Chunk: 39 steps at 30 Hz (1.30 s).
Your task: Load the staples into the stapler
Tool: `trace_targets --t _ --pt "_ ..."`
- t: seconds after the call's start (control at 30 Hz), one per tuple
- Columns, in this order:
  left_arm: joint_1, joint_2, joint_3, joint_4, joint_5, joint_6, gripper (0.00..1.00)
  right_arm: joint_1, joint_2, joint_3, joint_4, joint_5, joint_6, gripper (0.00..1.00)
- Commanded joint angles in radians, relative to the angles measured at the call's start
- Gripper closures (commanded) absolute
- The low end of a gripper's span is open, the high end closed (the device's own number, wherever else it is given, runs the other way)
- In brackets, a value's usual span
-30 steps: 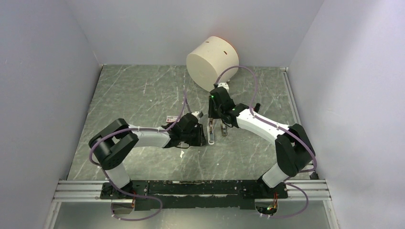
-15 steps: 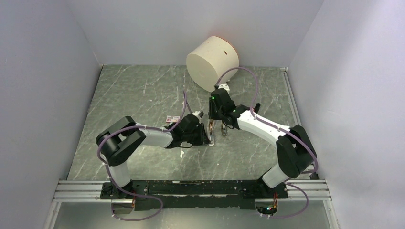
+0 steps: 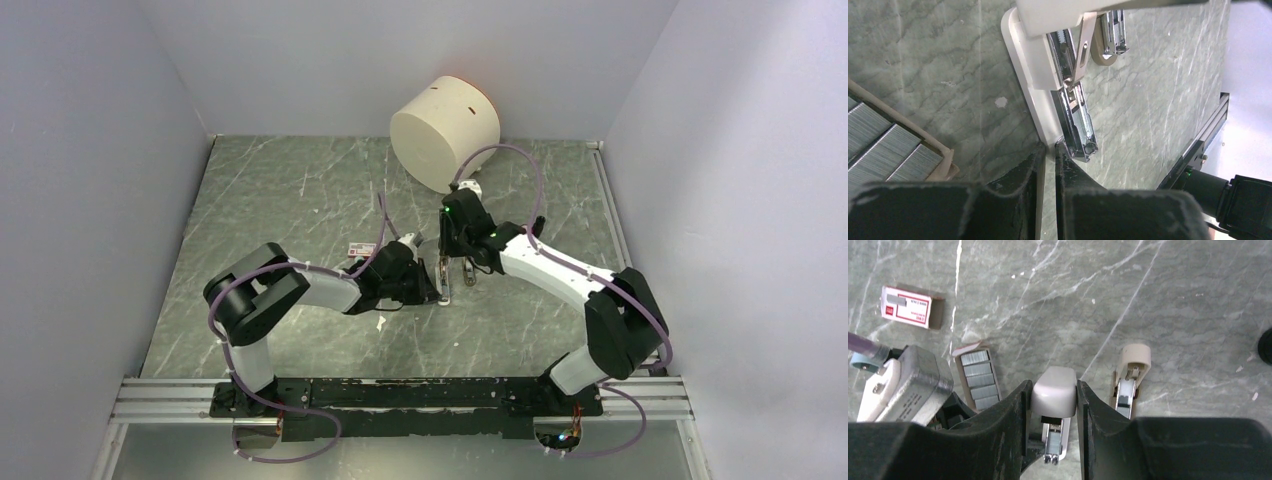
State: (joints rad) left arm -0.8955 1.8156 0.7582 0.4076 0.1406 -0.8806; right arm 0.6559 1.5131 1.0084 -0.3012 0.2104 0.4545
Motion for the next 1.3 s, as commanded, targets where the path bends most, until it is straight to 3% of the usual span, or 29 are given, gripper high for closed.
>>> trace_targets --t 0.0,0.63,1.27 --pt "-0.003 0.052 -0.049 -0.024 0.008 0.001 0.90 0.050 -0.019 0.011 -0.142 -0.055 0.047 0.74" --pt "0.001 0.059 -0.058 -0.026 -0.010 -0.003 0.91 0.149 -0.062 -0.074 -0.224 -0.017 0.137 0.75" --pt "0.016 0.009 -0.069 -0.038 0.002 0.003 0.92 0.173 0.121 -0.152 -0.107 -0.018 0.170 0.76"
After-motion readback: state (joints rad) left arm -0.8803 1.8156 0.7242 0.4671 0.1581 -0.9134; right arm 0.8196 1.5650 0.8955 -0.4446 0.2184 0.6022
